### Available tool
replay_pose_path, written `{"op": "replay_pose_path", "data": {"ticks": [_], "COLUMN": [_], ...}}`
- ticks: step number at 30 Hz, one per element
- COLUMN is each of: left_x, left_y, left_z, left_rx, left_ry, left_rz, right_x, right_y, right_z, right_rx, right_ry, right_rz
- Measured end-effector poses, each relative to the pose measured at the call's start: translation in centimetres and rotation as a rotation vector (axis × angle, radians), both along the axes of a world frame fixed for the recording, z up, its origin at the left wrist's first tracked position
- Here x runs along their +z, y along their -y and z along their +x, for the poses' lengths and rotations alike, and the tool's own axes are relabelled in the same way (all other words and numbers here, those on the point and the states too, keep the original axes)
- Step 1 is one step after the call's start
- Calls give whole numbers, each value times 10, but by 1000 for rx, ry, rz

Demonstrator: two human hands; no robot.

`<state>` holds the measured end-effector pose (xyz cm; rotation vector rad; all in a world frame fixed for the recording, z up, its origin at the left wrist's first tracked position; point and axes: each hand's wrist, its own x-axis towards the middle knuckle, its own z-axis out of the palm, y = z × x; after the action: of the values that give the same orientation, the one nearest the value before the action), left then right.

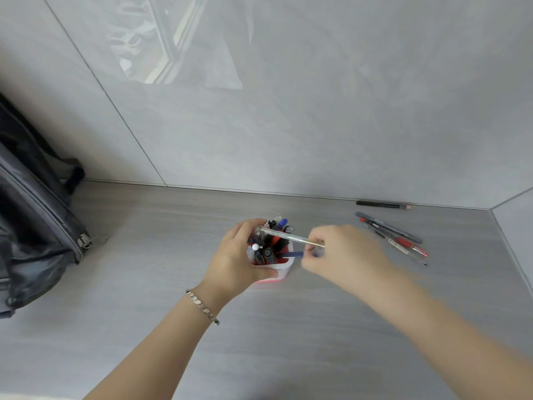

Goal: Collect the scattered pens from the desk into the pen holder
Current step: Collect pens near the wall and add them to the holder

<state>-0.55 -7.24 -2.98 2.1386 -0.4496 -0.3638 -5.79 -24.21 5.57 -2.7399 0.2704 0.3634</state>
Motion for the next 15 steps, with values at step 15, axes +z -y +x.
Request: {"op": "replay_pose_path", "data": {"ticks": [15], "left_x": [2], "left_y": [1], "left_z": [-3], "left_rx": [40], "left_ry": [-20], "left_rz": [-19], "right_x": [-53], "right_y": [-22], "right_z": [10], "right_rx": [-251], "right_ry": [507], "right_rz": [602]}}
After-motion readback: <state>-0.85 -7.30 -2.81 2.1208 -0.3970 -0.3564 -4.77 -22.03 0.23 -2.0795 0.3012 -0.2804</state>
